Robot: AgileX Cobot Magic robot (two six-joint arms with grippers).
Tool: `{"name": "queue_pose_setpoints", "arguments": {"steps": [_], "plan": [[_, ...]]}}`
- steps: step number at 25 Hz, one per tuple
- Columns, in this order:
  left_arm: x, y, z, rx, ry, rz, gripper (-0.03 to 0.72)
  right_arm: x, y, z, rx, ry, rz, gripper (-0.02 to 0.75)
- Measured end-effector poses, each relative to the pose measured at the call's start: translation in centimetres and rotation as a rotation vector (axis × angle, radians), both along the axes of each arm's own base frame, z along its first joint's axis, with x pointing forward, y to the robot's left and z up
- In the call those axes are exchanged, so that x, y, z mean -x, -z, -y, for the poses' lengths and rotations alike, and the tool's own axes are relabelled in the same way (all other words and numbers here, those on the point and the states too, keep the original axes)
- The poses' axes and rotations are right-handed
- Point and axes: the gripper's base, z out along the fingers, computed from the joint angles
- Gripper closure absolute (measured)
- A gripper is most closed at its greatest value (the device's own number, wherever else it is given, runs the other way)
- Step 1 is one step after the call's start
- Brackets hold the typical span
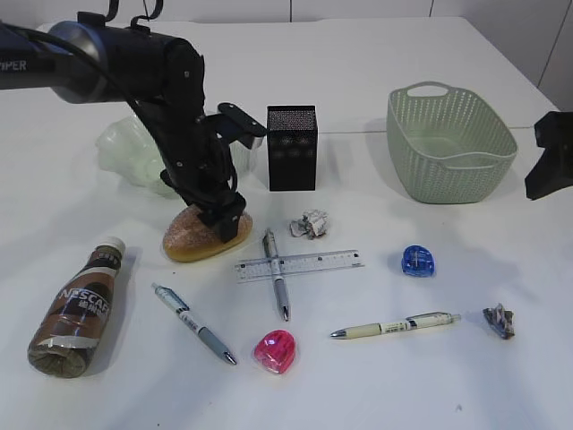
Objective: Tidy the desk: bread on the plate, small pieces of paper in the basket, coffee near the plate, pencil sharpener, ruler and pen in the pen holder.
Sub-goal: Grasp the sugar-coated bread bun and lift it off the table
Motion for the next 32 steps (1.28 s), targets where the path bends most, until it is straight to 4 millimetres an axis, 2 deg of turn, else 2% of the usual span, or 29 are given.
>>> {"name": "queue_pose_setpoints", "arguments": {"steps": [12,19,22,28,32], "plan": [[-0.2,1.7,-0.2,-0.042,0.013,-0.015,0.073,-0.1,-0.1,0.0,0.001,0.003,0.014,0.271],[-0.3,2.5,-0.2,-0.057,0.017,-0.026,0.109,-0.1,-0.1,0.0,0.001,0.003,0.014,0.271],[-0.3,2.6,-0.3,-0.065,0.02,-0.027,0.167,-0.1,-0.1,0.0,0.003,0.002,0.014,0.271],[-0.4,2.2,-0.4,-0.085,0.025,-0.031,0.36,-0.1,-0.1,0.0,0.004,0.001,0.014,0.271],[-0.6,1.1,-0.3,-0.096,0.013,-0.053,0.407,-0.1,-0.1,0.0,0.004,0.001,0.017,0.271]]}}
